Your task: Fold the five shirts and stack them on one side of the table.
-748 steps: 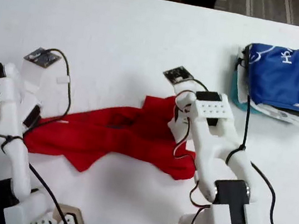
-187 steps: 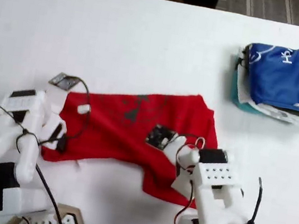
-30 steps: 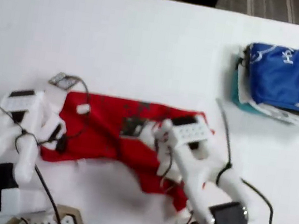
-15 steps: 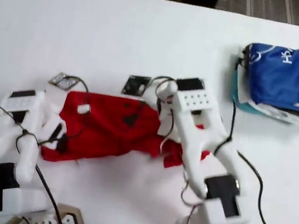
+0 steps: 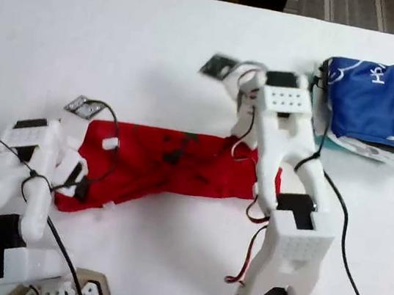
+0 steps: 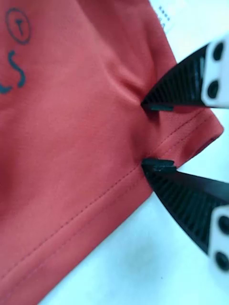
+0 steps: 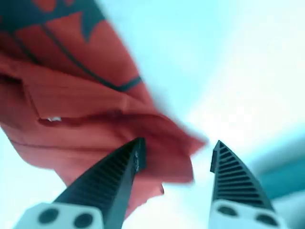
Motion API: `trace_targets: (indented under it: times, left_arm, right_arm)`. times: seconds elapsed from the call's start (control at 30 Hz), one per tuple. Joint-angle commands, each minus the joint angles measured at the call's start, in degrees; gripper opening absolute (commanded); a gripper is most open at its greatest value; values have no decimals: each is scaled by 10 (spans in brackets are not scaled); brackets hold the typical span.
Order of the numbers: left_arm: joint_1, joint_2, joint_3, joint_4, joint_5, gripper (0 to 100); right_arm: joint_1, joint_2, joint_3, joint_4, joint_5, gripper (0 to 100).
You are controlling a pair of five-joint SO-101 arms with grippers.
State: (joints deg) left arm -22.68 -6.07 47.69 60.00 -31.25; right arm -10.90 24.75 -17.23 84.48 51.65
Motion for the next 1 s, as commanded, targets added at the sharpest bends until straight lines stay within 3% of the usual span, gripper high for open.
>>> trace_targets:
  times: [0.0,0.13,0.2,0.33,0.5,0.97]
  left_arm:
    - [6,0,-1,-39,7,190]
    - [6,0,-1,-39,7,190]
    - [7,0,-1,-39,7,190]
    - [8,0,-1,-39,7,190]
    - [8,0,-1,-39,7,190]
    - [8,0,-1,-40,7,190]
  right_arm:
    - [7,-28,-76,64,-19,226]
    - [0,-51,-113,103,-28,226]
    - [-19,-56,-115,116,-68,226]
    - [-62,-65,-59,169,-97,217]
    - [-63,-125,87,164,-57,22]
    - [-101,-153,291,-11,-50,20]
